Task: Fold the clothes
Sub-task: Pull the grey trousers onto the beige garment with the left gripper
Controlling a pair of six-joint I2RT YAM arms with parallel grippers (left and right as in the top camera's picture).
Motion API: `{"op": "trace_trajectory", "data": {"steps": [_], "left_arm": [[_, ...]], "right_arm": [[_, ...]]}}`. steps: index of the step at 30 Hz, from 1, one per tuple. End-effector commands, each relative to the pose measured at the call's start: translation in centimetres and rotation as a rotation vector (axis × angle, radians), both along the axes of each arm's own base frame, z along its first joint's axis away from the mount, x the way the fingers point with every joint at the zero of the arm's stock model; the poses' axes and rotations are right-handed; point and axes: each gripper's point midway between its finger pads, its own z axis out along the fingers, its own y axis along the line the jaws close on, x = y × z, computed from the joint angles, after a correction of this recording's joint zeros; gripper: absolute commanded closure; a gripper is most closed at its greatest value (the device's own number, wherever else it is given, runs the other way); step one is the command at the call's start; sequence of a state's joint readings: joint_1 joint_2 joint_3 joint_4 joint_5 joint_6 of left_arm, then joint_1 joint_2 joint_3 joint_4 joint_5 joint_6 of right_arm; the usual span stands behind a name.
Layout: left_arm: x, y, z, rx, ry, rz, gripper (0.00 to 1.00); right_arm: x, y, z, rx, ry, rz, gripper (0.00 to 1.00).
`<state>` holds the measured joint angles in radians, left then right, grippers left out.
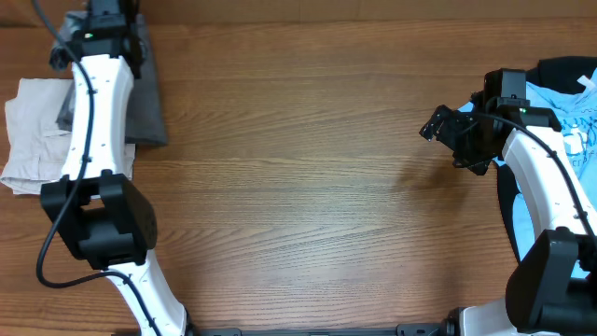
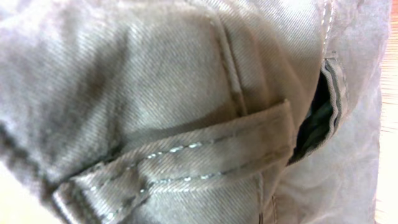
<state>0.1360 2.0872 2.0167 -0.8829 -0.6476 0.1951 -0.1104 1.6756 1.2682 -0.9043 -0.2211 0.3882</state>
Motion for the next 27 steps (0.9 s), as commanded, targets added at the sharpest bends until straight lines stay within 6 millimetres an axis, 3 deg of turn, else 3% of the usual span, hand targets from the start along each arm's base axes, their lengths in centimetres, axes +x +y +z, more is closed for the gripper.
{"op": "trace_trajectory", "data": {"steps": [1, 5, 16, 19, 27], "left_arm": [[-0.5, 2.6, 2.1, 0.002, -0.047, 0.031, 0.91], [-0.7, 2.6, 0.6, -0.114, -0.036, -0.013, 0.92], [-2.1, 5.9, 0.2, -0.211, -0.079, 0.04, 0.9], [-2.6, 7.4, 0.9, -0.222, -0.112, 0.057, 0.89], [-2.8, 8.8, 4.1, -0.256, -0.211, 0.04, 0.88]], "right_arm": [[0.3, -0.1, 0.4, -0.006, -0.017, 0.002, 0.0], [0.3, -0.1, 0.4, -0.006, -0.017, 0.002, 0.0], [0.3, -0.1, 0.4, -0.006, -0.017, 0.002, 0.0], [0.3, -0.1, 0.4, -0.006, -0.017, 0.002, 0.0], [0.3, -0.1, 0.4, -0.006, -0.017, 0.002, 0.0]]}}
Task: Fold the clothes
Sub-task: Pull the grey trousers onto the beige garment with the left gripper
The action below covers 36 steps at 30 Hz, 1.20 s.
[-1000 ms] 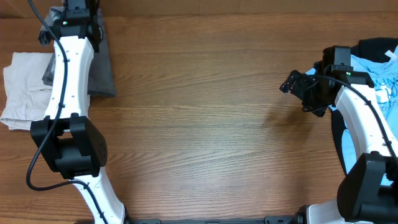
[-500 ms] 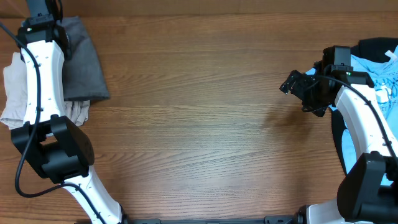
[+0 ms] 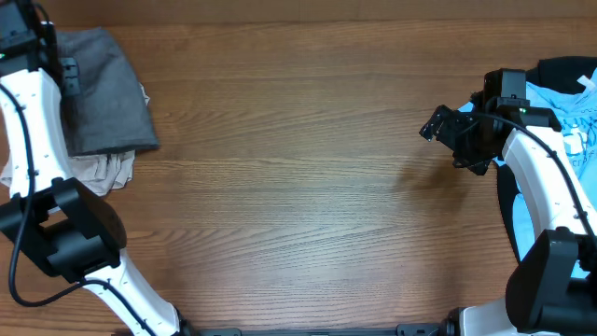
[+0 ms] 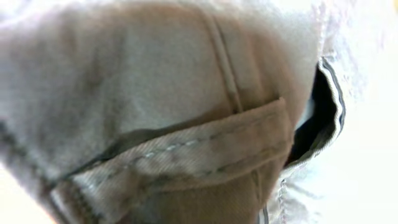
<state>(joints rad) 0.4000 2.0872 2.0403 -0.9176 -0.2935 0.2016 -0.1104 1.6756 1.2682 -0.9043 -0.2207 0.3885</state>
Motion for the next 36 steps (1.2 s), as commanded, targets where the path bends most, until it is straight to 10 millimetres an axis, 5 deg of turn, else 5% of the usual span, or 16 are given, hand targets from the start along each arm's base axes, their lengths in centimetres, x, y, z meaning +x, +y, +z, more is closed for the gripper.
{"op": "trace_trajectory", "data": {"steps": [1, 15, 26, 30, 32, 36], "left_arm": [[0.1, 0.9, 6.0, 0.029, -0.147, 0.007, 0.88], [-1.6, 4.1, 2.8, 0.006, -0.083, 0.101, 0.86], [-2.3, 6.5, -2.7, -0.105, -0.031, 0.156, 0.81], [-2.8, 7.5, -4.8, -0.122, -0.003, 0.195, 0.47], [-3.4, 8.1, -5.5, -0.134, 0.0, 0.248, 0.05], [-5.3, 9.8, -4.3, -0.127, -0.047, 0.405, 0.0]], "right_arm": [[0.3, -0.1, 0.4, -0.006, -0.017, 0.002, 0.0], [0.3, -0.1, 0.4, -0.006, -0.017, 0.002, 0.0], [0.3, -0.1, 0.4, -0.006, -0.017, 0.002, 0.0], [0.3, -0.1, 0.4, -0.006, -0.017, 0.002, 0.0], [0.3, -0.1, 0.4, -0.006, -0.017, 0.002, 0.0], [0.3, -0.1, 0.4, -0.006, -0.017, 0.002, 0.0]]}}
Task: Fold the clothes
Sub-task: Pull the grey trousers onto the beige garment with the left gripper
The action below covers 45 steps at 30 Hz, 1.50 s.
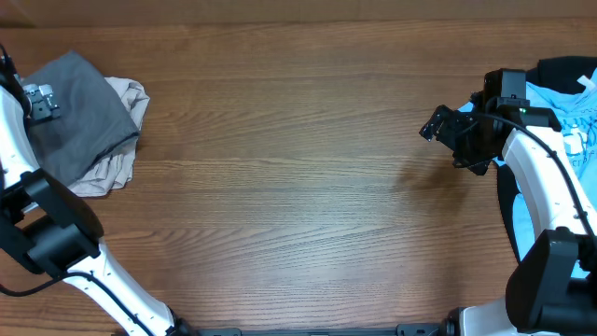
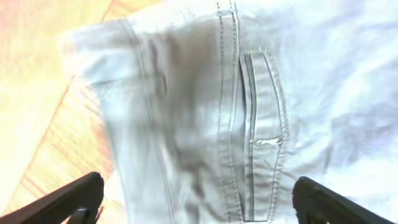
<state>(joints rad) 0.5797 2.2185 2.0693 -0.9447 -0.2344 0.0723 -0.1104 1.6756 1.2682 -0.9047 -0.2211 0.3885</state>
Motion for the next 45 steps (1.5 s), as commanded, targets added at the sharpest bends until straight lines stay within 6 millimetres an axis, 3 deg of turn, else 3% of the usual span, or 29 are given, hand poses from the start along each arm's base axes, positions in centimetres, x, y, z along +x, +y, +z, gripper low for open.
{"op": "trace_trajectory", "data": {"steps": [1, 6, 7, 9, 11, 17, 21, 27, 32, 35, 40, 43, 45], "left_arm": [[-1.5, 2.4, 2.8, 0.032, -0.084, 0.185, 0.0], [-1.3, 1.4, 8.4, -0.021, -0.251, 0.229, 0.02], [-0.9, 0.8, 9.2, -0.052, -0.286, 0.211, 0.12], [-0.6, -0.2, 9.7, -0.101, -0.316, 0.194, 0.57], [-0.9, -0.7, 9.2, -0.136, -0.308, 0.221, 0.7], [-1.0, -1.2, 6.4, -0.191, -0.278, 0.236, 0.78], [-0.3, -0.7, 5.2, -0.181, -0.294, 0.233, 0.84], [0.4, 0.9, 2.4, -0.166, -0.3, 0.25, 0.85], [-0.2, 2.9, -2.0, -0.191, -0.252, 0.293, 0.85], [-1.3, 3.9, -5.9, -0.225, -0.193, 0.331, 0.83], [-2.7, 3.8, -11.1, -0.346, -0.138, 0.386, 0.8], [-2.2, 3.2, -10.9, -0.402, -0.169, 0.362, 0.84], [-1.6, 3.1, -8.8, -0.387, -0.2, 0.346, 0.84]], "right_arm": [[0.3, -0.1, 0.4, -0.006, -0.017, 0.002, 0.0], [0.3, -0.1, 0.4, -0.006, -0.017, 0.002, 0.0], [0.3, -0.1, 0.4, -0.006, -0.017, 0.002, 0.0], [0.3, -0.1, 0.4, -0.006, -0.017, 0.002, 0.0], [0.3, -0.1, 0.4, -0.006, -0.017, 0.002, 0.0], [0.3, -0.1, 0.4, -0.006, -0.017, 0.002, 0.0], [0.3, -0.1, 0.4, -0.006, -0.017, 0.002, 0.0], [0.3, -0.1, 0.4, -0.006, -0.017, 0.002, 0.0], [0.3, -0.1, 0.4, -0.006, -0.017, 0.002, 0.0], [0.3, -0.1, 0.4, -0.006, -0.017, 0.002, 0.0], [0.3, -0.1, 0.4, -0.006, -0.017, 0.002, 0.0], [0.3, -0.1, 0.4, -0.006, -0.017, 0.002, 0.0], [0.3, -0.1, 0.4, -0.006, -0.017, 0.002, 0.0]]}}
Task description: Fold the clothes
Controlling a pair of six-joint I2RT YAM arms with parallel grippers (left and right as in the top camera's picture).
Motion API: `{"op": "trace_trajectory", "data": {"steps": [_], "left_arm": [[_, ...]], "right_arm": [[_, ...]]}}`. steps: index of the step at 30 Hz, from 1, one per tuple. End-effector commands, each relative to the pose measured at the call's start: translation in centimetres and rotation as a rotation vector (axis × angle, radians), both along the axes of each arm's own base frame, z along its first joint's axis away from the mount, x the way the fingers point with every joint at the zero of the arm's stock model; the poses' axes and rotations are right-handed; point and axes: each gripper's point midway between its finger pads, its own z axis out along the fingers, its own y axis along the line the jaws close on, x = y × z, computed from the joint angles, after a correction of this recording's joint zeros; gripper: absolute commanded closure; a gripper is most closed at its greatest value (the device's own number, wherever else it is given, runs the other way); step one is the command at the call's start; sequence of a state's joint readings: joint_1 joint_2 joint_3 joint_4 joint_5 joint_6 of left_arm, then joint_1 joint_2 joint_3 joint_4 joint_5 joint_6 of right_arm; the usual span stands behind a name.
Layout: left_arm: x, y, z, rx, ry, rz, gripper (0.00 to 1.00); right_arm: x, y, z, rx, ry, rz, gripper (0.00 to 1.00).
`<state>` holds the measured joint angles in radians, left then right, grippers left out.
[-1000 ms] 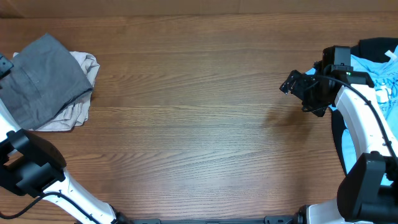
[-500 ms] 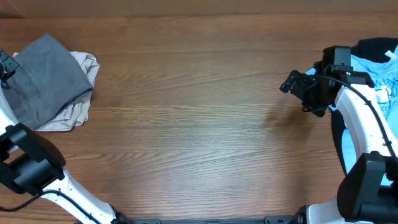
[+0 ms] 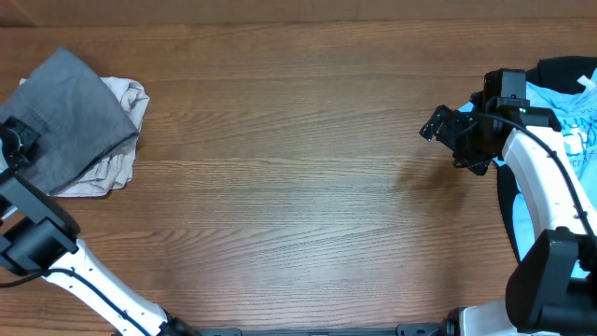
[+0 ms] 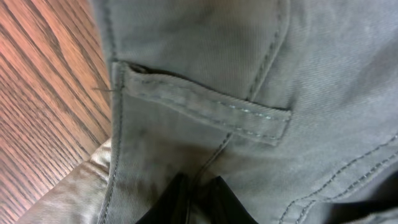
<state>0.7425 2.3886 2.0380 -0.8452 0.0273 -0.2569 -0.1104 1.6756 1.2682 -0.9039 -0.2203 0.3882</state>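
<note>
A folded grey pair of trousers [image 3: 70, 117] lies at the table's far left on top of a crumpled beige garment [image 3: 126, 98]. At the left edge of the grey cloth my left gripper [image 3: 14, 140] pinches it. In the left wrist view its two black fingers [image 4: 177, 202] stand close together with a ridge of grey fabric [image 4: 261, 68] between them, below a stitched pocket flap. Beige cloth [image 4: 65, 199] shows at the lower left. My right gripper [image 3: 437, 124] hovers over bare wood beside a light blue shirt [image 3: 560, 103]; its jaws are too small to read.
A black garment [image 3: 569, 65] lies under and around the blue shirt at the right edge. The wooden table [image 3: 298, 187] stretches between the two piles. My left arm's base [image 3: 37, 243] stands at the front left.
My left gripper was open above the grey trousers, fingers wide apart. Now it sits further to the front left, shut on the grey cloth. The right arm has not moved.
At first the left gripper held the grey trousers at the back, right of the flat beige garment. Then the grey piece lay further left, over the beige one. Then the gripper was open above the pile. Now it grips the grey cloth's left edge.
</note>
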Motion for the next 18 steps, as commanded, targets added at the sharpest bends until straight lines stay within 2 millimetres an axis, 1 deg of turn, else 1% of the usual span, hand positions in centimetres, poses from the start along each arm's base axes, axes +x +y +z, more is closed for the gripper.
{"op": "trace_trajectory", "data": {"steps": [1, 2, 4, 5, 6, 7, 8, 9, 10, 12, 13, 14, 15, 17, 18], "left_arm": [[0.8, -1.1, 2.4, -0.02, -0.049, -0.014, 0.83], [1.1, -1.2, 3.8, 0.0, -0.062, -0.022, 0.81], [2.1, -1.8, 8.2, 0.062, -0.115, -0.041, 0.72], [2.5, -2.3, 10.4, 0.094, -0.143, -0.053, 0.69], [3.0, -3.2, 13.0, 0.135, -0.177, -0.069, 0.68], [3.5, -4.3, 15.6, 0.175, -0.206, -0.087, 0.67], [3.8, -5.3, 17.2, 0.197, -0.224, -0.109, 0.66], [4.3, -7.1, 19.4, 0.228, -0.247, -0.148, 0.63], [4.7, -9.1, 21.1, 0.257, -0.257, -0.189, 0.59], [5.3, -12.6, 23.1, 0.306, -0.246, -0.265, 0.52], [5.5, -14.9, 23.6, 0.334, -0.221, -0.328, 0.47], [5.7, -17.3, 23.8, 0.357, -0.186, -0.384, 0.44], [5.7, -19.1, 23.5, 0.375, -0.143, -0.433, 0.41], [5.5, -23.6, 22.1, 0.414, -0.021, -0.556, 0.34], [5.4, -25.3, 21.4, 0.435, 0.03, -0.604, 0.31]], "right_arm": [[0.3, -0.1, 0.4, -0.005, -0.016, 0.002, 0.0], [0.3, -0.1, 0.4, -0.005, -0.016, 0.002, 0.0], [0.3, -0.1, 0.4, -0.005, -0.016, 0.002, 0.0], [0.3, -0.1, 0.4, -0.005, -0.016, 0.002, 0.0], [0.3, -0.1, 0.4, -0.005, -0.016, 0.002, 0.0], [0.3, -0.1, 0.4, -0.005, -0.016, 0.002, 0.0], [0.3, -0.1, 0.4, -0.005, -0.016, 0.002, 0.0], [0.3, -0.1, 0.4, -0.005, -0.016, 0.002, 0.0], [0.3, -0.1, 0.4, -0.005, -0.016, 0.002, 0.0], [0.3, -0.1, 0.4, -0.005, -0.016, 0.002, 0.0], [0.3, -0.1, 0.4, -0.005, -0.016, 0.002, 0.0], [0.3, -0.1, 0.4, -0.005, -0.016, 0.002, 0.0], [0.3, -0.1, 0.4, -0.005, -0.016, 0.002, 0.0], [0.3, -0.1, 0.4, -0.005, -0.016, 0.002, 0.0], [0.3, -0.1, 0.4, -0.005, -0.016, 0.002, 0.0]]}}
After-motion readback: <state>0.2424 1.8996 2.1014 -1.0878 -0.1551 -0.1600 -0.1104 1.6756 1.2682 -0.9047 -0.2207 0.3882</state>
